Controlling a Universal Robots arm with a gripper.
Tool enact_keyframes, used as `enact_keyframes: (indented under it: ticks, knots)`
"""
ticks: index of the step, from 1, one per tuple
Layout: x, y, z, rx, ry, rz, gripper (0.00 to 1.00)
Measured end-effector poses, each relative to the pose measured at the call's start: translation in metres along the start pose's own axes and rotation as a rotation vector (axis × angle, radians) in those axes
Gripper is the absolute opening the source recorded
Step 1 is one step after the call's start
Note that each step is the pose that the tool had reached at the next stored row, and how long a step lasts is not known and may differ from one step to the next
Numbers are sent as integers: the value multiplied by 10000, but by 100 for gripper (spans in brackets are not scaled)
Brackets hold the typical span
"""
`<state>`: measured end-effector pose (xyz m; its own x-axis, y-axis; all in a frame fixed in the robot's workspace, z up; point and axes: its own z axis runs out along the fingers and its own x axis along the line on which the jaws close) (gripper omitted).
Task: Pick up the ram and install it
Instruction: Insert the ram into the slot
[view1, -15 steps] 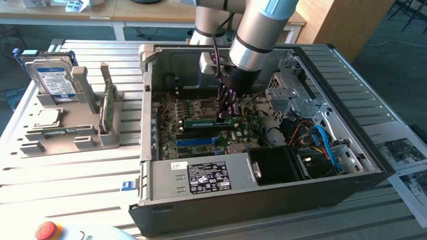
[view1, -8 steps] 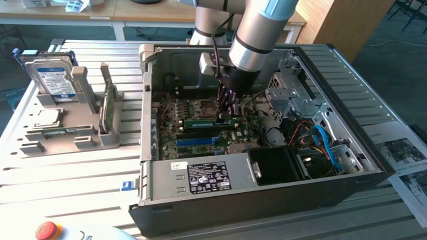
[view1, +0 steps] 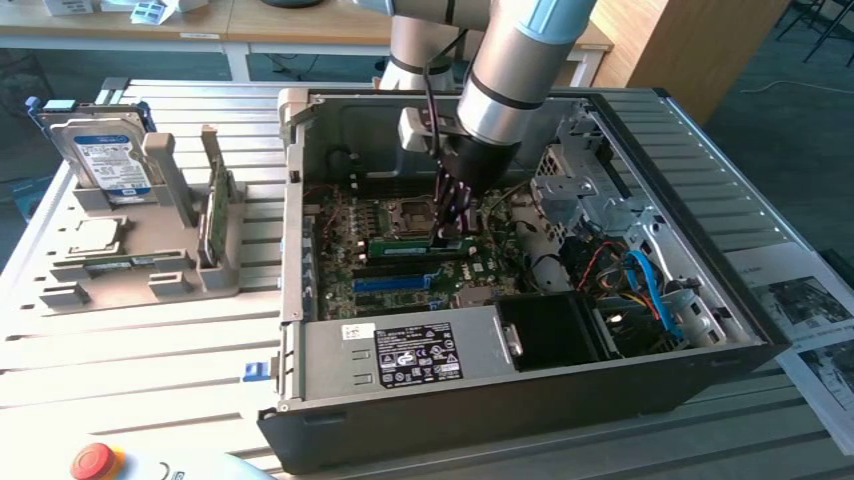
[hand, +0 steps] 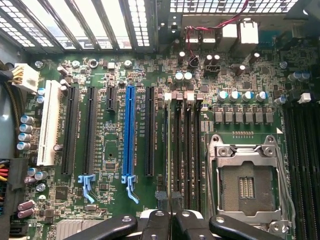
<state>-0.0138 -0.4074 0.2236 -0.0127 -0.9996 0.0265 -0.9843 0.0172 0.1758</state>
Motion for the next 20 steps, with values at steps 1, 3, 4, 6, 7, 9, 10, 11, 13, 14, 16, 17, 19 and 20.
enact_keyframes:
  ticks: [1, 3, 4, 6, 7, 9, 10, 11, 13, 14, 16, 17, 19, 20]
  knots:
    - [0, 0, 0, 1, 1, 0, 12]
    - [0, -1, 3, 3, -2, 0, 12]
    - [0, -1, 5, 5, -2, -1, 12]
    - [0, -1, 6, 7, -1, 0, 12]
    - [0, -1, 6, 7, -1, 0, 12]
    - [0, -1, 7, 8, -2, 0, 12]
    - [-1, -1, 7, 8, -2, 0, 12]
    - [0, -1, 7, 8, -2, 0, 12]
    - [0, -1, 7, 8, -2, 0, 12]
    - [-1, -1, 7, 8, -3, 0, 12]
    - [0, -1, 7, 8, -2, 0, 12]
    - [0, -1, 7, 8, -2, 0, 12]
    - [-1, -1, 7, 8, -2, -1, 12]
    - [0, -1, 7, 9, -3, 0, 12]
